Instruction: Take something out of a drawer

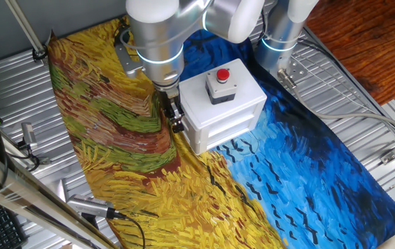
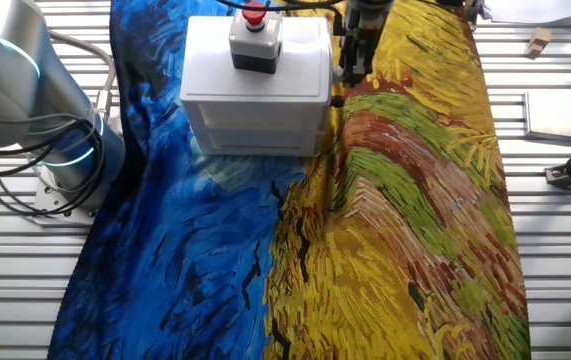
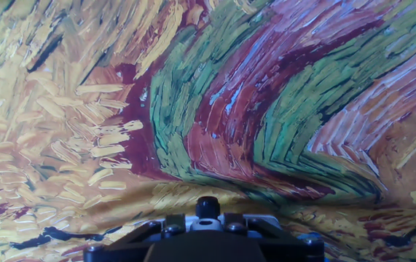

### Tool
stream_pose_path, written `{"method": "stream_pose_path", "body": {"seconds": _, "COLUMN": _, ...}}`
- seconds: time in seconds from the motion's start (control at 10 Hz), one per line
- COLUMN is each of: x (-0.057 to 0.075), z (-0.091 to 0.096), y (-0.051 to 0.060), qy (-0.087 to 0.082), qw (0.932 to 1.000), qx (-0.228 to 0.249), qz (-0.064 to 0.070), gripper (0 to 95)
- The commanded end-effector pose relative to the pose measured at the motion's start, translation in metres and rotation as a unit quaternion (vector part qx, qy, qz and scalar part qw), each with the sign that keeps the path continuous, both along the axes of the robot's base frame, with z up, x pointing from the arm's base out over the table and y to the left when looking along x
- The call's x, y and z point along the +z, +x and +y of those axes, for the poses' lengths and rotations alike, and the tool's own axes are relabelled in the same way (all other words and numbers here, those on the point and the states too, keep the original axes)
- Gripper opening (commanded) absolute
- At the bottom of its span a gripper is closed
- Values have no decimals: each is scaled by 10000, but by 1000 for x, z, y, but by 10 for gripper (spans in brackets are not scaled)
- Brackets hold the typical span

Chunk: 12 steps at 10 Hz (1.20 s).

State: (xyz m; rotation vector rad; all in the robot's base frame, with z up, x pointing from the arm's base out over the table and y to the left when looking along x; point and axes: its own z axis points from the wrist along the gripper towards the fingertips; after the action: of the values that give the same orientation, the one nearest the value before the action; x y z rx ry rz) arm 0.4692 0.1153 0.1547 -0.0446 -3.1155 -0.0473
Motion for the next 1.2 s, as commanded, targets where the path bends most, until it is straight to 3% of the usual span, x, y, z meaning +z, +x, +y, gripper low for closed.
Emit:
{"method": "stream_pose_path", "body": {"seconds": 0.1, "x": 1, "z": 0, "y": 3, "qy": -4, "qw": 10000, "qx": 29, "qz": 5, "gripper": 0}}
{"method": "stream_pose_path", "body": {"seconds": 0.6, "x": -2, "z": -2, "y": 15, "qy": 30, "qw": 10000, "qx": 29, "qz": 42, "gripper": 0}}
{"method": "stream_pose_path", "body": {"seconds": 0.8, "x": 2, "z": -3, "y": 24, "qy": 34, "qw": 9999, "qx": 28, "qz": 130, "gripper": 0}}
{"method": "stream_pose_path", "body": {"seconds": 1.2, "x": 1, "z": -4, "y": 40, "qy": 54, "qw": 9999, "qx": 60, "qz": 141, "gripper": 0}}
